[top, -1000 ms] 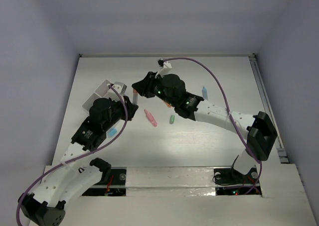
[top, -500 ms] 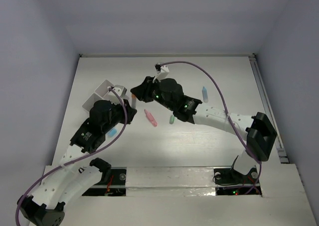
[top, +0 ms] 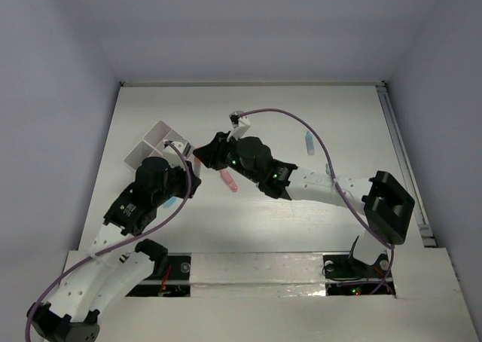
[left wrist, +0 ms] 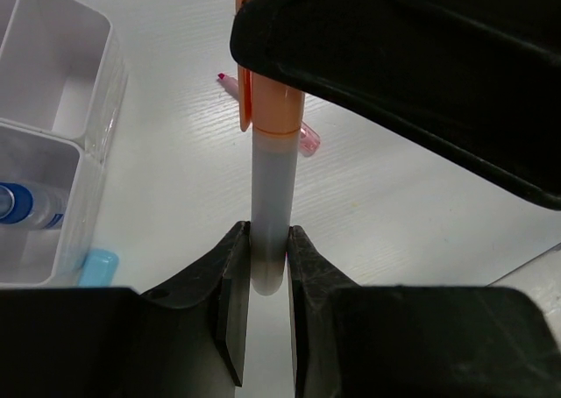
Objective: Sort the stationery into containers
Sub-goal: Close the pen cap on the pen.
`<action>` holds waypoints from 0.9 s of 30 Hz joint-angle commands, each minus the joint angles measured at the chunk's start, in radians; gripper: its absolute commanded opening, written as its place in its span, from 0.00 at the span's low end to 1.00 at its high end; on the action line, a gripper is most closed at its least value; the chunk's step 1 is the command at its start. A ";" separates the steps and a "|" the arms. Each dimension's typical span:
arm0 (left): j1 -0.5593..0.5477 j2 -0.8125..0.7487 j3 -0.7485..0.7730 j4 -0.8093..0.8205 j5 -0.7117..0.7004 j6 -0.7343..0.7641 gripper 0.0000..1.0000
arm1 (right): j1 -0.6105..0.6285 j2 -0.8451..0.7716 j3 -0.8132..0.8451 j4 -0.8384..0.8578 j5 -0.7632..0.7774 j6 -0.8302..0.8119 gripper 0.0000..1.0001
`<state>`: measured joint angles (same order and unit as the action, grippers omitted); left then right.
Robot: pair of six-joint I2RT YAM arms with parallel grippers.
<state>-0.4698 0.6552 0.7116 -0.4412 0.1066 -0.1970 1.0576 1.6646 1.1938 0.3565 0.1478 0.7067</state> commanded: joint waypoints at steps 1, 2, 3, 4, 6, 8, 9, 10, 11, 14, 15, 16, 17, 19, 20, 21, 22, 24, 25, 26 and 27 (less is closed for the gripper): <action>0.069 -0.035 0.054 0.407 -0.173 0.002 0.00 | 0.136 0.049 -0.069 -0.266 -0.223 0.002 0.00; 0.069 -0.037 0.052 0.410 -0.170 0.004 0.00 | 0.146 0.060 -0.074 -0.281 -0.231 -0.003 0.00; 0.079 -0.039 0.052 0.410 -0.166 0.004 0.00 | 0.159 0.066 -0.074 -0.287 -0.235 -0.003 0.00; 0.079 -0.039 0.052 0.410 -0.165 0.001 0.00 | 0.159 0.072 -0.076 -0.292 -0.240 0.000 0.00; 0.088 -0.039 0.052 0.412 -0.162 0.001 0.00 | 0.168 0.092 -0.079 -0.286 -0.252 0.010 0.00; 0.088 -0.040 0.052 0.412 -0.165 -0.001 0.00 | 0.180 0.101 -0.086 -0.275 -0.263 0.019 0.00; 0.088 -0.045 0.052 0.411 -0.171 0.001 0.00 | 0.180 0.104 -0.086 -0.275 -0.264 0.023 0.00; 0.097 -0.049 0.052 0.412 -0.174 -0.002 0.00 | 0.180 0.109 -0.095 -0.272 -0.267 0.031 0.00; 0.097 -0.051 0.051 0.414 -0.177 -0.002 0.00 | 0.180 0.112 -0.099 -0.266 -0.274 0.039 0.00; 0.097 -0.060 0.051 0.415 -0.180 -0.002 0.00 | 0.180 0.133 -0.094 -0.283 -0.295 0.045 0.00; 0.097 -0.066 0.051 0.415 -0.183 -0.001 0.00 | 0.180 0.138 -0.092 -0.287 -0.304 0.045 0.00; 0.097 -0.068 0.049 0.415 -0.185 -0.002 0.00 | 0.180 0.147 -0.089 -0.292 -0.309 0.045 0.00; 0.097 -0.072 0.051 0.415 -0.186 -0.001 0.00 | 0.180 0.147 -0.088 -0.300 -0.316 0.045 0.00; 0.106 -0.086 0.049 0.414 -0.194 -0.001 0.00 | 0.180 0.158 -0.088 -0.307 -0.332 0.047 0.00; 0.106 -0.091 0.048 0.414 -0.196 -0.001 0.00 | 0.180 0.158 -0.089 -0.310 -0.336 0.045 0.00; 0.106 -0.098 0.046 0.412 -0.202 -0.002 0.00 | 0.180 0.159 -0.095 -0.314 -0.346 0.045 0.00; 0.106 -0.101 0.046 0.412 -0.203 -0.001 0.00 | 0.180 0.159 -0.097 -0.317 -0.352 0.043 0.00; 0.115 -0.109 0.046 0.415 -0.211 -0.004 0.00 | 0.180 0.168 -0.100 -0.321 -0.382 0.042 0.00; 0.115 -0.111 0.046 0.417 -0.211 -0.005 0.00 | 0.180 0.173 -0.099 -0.320 -0.393 0.043 0.00; 0.128 -0.109 0.048 0.418 -0.209 -0.007 0.00 | 0.180 0.178 -0.100 -0.318 -0.405 0.043 0.00; 0.138 -0.106 0.048 0.423 -0.197 -0.009 0.00 | 0.189 0.187 -0.099 -0.320 -0.415 0.045 0.00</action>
<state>-0.3985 0.5793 0.6937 -0.5976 0.1040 -0.1883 1.0882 1.7622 1.1881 0.4335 0.0792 0.7830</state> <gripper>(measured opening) 0.143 0.328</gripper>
